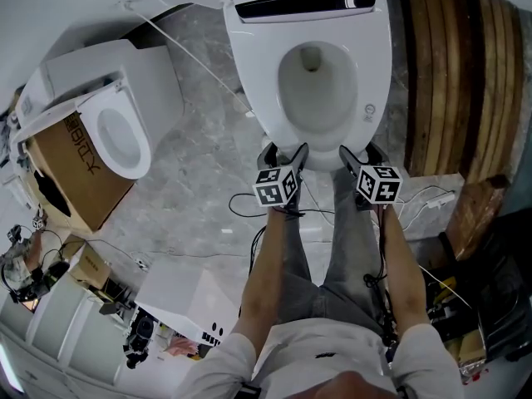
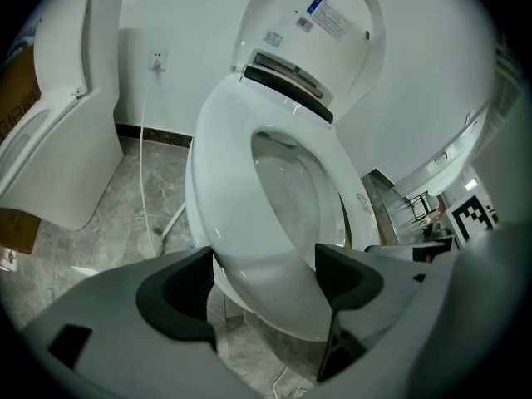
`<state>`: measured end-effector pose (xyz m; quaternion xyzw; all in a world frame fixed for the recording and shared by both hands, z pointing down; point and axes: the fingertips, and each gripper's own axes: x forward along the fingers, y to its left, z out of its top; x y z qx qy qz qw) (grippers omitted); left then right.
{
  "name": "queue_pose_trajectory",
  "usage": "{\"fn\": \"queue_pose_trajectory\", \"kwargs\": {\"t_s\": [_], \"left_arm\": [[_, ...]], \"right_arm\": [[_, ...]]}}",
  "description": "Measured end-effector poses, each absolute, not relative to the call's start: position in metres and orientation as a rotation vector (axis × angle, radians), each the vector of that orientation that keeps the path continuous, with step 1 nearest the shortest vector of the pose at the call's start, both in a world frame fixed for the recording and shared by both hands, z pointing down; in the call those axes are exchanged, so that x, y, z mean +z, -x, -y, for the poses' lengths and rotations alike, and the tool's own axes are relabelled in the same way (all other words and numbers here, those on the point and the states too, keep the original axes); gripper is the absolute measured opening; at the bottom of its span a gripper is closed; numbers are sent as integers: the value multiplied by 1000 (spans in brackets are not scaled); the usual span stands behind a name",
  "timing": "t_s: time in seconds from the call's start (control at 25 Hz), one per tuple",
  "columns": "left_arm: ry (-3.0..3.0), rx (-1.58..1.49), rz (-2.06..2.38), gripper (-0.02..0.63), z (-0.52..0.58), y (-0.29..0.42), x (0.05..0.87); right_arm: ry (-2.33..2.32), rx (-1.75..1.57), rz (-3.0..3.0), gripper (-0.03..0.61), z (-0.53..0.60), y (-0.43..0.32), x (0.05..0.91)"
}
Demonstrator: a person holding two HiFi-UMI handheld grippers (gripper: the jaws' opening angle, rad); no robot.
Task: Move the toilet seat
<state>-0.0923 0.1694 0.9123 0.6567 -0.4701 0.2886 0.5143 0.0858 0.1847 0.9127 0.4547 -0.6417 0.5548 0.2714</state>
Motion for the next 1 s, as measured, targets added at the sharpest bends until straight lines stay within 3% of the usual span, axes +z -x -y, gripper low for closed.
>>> {"fn": "queue_pose_trajectory", "kwargs": {"t_s": [1.0], "left_arm": [[-1588, 542, 1135, 399, -165, 93, 826]], "right_arm": [[-1274, 1606, 1708, 364, -180, -88, 826]]}}
